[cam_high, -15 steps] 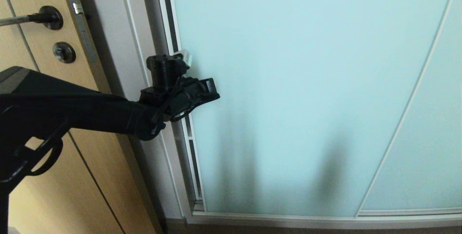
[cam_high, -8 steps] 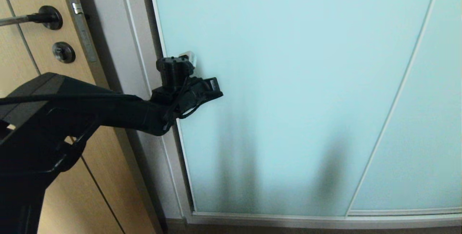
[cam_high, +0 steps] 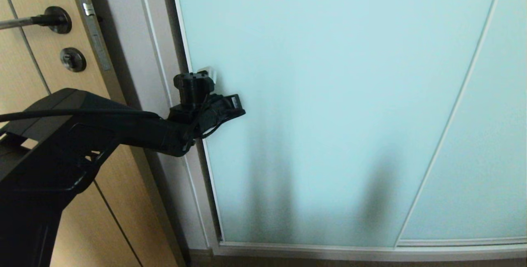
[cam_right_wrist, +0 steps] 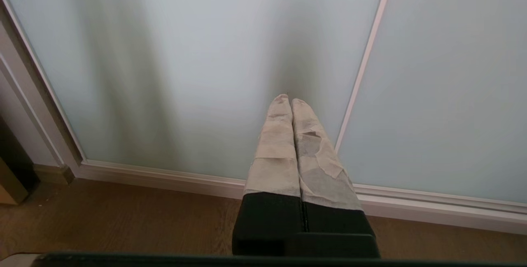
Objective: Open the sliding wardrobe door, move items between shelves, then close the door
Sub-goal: Close the door
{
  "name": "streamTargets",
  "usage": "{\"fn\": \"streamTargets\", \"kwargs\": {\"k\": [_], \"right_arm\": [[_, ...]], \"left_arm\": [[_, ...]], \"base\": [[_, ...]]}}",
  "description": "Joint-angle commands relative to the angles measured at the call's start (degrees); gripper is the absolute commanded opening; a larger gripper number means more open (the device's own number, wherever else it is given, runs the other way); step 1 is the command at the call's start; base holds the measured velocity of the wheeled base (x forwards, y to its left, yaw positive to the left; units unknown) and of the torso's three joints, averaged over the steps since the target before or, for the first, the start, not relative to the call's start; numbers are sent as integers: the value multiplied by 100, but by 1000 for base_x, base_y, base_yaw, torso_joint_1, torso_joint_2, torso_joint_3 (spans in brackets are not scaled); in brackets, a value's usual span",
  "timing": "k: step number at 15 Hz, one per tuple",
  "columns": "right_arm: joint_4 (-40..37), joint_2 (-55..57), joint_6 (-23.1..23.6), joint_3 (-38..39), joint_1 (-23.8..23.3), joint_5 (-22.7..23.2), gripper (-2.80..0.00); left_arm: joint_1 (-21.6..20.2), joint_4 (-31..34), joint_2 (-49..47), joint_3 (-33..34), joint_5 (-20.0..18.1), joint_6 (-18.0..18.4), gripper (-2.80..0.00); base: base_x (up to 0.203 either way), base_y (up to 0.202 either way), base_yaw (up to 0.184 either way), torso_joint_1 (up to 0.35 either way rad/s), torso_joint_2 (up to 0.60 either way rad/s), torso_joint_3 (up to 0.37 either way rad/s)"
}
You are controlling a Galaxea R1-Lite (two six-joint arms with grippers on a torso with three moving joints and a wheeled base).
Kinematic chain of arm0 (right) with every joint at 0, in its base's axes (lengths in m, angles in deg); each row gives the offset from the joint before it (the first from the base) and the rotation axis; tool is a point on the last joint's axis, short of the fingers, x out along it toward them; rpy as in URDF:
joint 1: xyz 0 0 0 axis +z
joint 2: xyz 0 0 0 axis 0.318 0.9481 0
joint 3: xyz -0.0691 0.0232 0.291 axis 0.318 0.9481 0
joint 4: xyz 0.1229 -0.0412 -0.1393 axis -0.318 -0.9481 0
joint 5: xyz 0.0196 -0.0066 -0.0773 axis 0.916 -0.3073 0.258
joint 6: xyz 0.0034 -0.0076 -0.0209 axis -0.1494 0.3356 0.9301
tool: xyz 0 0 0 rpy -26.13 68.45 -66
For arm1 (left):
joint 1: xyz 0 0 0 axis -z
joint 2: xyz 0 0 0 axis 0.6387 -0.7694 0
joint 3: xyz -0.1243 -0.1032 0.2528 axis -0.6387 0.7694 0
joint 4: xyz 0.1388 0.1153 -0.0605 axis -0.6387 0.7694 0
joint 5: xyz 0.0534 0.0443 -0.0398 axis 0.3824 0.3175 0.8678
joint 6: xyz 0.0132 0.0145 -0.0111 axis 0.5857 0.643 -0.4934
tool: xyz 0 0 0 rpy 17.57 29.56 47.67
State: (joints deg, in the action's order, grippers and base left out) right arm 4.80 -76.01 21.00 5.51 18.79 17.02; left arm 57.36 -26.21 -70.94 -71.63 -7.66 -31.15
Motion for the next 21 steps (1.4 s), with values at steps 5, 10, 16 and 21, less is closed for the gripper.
{"fn": "streamTargets", "kwargs": {"k": [5,10,16,21], "right_arm": [[-1,-10,0,9,2,0,-280],[2,-10,-3,0,2,0,-280],[-1,-10,0,0,2,0,-280],[-1,-10,0,9,2,0,-280]], "left_arm": [[-79,-19,93,165,-6,-6,-280],[-80,-35,368,458,-19,-23,-280],[30,-42,2264,1876,539,453,-280],[19,-300,4504,3727,1163,1473,-280]], "base": [[0,0,0,0,0,0],[0,0,0,0,0,0],[0,0,0,0,0,0],[0,0,0,0,0,0]]}}
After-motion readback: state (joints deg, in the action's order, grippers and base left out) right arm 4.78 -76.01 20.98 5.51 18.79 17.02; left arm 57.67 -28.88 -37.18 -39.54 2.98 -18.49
